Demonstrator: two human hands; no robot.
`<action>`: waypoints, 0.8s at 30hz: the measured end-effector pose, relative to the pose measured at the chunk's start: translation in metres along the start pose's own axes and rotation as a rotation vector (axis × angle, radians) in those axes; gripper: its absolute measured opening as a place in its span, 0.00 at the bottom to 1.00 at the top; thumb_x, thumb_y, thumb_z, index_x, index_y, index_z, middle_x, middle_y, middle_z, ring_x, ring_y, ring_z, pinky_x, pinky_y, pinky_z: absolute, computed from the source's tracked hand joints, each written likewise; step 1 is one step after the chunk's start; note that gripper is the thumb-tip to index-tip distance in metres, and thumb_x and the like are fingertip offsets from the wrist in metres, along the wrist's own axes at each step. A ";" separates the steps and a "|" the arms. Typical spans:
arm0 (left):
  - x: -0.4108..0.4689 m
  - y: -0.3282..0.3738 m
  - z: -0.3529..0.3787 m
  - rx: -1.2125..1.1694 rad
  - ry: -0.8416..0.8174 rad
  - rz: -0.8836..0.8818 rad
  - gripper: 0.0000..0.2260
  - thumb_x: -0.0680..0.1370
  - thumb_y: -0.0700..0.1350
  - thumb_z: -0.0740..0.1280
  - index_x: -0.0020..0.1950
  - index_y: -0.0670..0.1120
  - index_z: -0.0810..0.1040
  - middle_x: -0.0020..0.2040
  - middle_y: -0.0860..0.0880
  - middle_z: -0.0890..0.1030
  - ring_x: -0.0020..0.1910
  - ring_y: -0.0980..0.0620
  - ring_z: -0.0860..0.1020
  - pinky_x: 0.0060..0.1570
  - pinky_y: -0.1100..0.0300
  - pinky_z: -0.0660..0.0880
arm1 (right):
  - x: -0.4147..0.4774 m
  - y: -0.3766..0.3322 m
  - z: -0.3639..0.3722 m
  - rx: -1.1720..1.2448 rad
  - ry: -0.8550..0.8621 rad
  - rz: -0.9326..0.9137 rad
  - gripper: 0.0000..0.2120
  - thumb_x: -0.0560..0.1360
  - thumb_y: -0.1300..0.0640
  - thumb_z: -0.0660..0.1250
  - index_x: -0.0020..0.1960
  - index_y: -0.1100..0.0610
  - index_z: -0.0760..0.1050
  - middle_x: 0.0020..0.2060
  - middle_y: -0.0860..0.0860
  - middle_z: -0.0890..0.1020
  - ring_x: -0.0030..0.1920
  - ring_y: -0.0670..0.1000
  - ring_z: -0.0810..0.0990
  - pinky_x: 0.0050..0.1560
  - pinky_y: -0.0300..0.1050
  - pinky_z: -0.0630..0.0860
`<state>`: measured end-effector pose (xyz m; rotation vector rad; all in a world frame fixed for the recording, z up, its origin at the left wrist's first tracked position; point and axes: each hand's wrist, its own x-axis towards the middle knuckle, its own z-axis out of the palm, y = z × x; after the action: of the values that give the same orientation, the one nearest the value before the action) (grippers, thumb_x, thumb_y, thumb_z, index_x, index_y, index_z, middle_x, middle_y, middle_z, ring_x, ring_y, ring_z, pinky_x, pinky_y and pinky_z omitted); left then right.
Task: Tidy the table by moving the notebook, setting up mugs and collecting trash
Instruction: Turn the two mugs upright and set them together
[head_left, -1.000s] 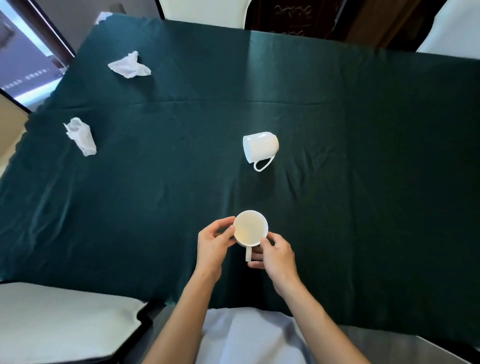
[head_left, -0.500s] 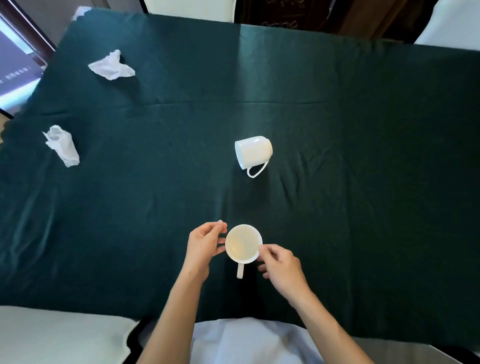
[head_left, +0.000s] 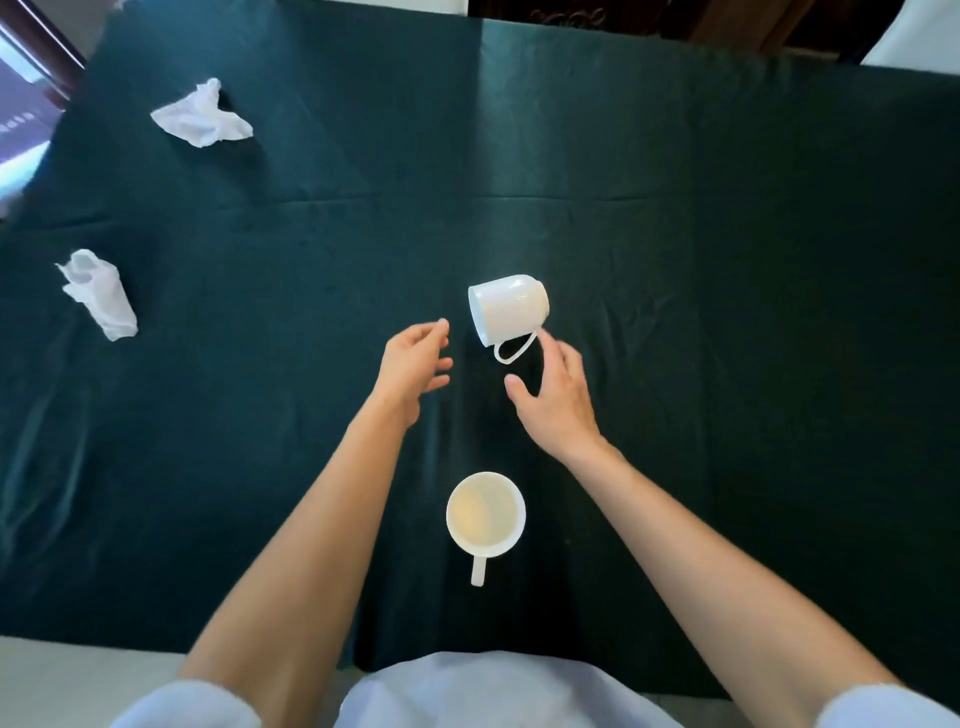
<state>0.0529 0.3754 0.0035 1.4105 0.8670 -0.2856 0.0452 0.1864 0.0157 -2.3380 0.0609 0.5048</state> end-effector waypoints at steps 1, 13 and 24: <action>0.007 0.009 0.002 0.017 -0.006 0.007 0.15 0.83 0.57 0.67 0.66 0.51 0.79 0.60 0.51 0.82 0.52 0.50 0.84 0.49 0.56 0.82 | 0.012 -0.005 -0.002 -0.018 0.006 -0.008 0.37 0.80 0.51 0.69 0.84 0.52 0.55 0.80 0.59 0.60 0.78 0.61 0.62 0.77 0.54 0.63; 0.050 0.041 0.030 0.026 -0.156 -0.152 0.26 0.84 0.61 0.62 0.78 0.48 0.71 0.75 0.47 0.75 0.66 0.44 0.79 0.60 0.47 0.80 | 0.078 -0.028 0.006 -0.034 0.008 0.104 0.57 0.70 0.38 0.77 0.84 0.54 0.46 0.82 0.62 0.52 0.80 0.64 0.58 0.76 0.57 0.65; 0.047 0.027 0.025 -0.354 -0.206 -0.268 0.27 0.84 0.58 0.66 0.78 0.45 0.71 0.70 0.42 0.77 0.58 0.44 0.82 0.50 0.51 0.82 | 0.080 -0.037 0.018 0.054 0.097 0.168 0.57 0.66 0.43 0.81 0.83 0.52 0.51 0.75 0.59 0.67 0.73 0.62 0.70 0.65 0.53 0.71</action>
<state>0.1112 0.3723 -0.0102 0.9201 0.8859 -0.4498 0.1194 0.2337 -0.0014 -2.3143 0.3152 0.4652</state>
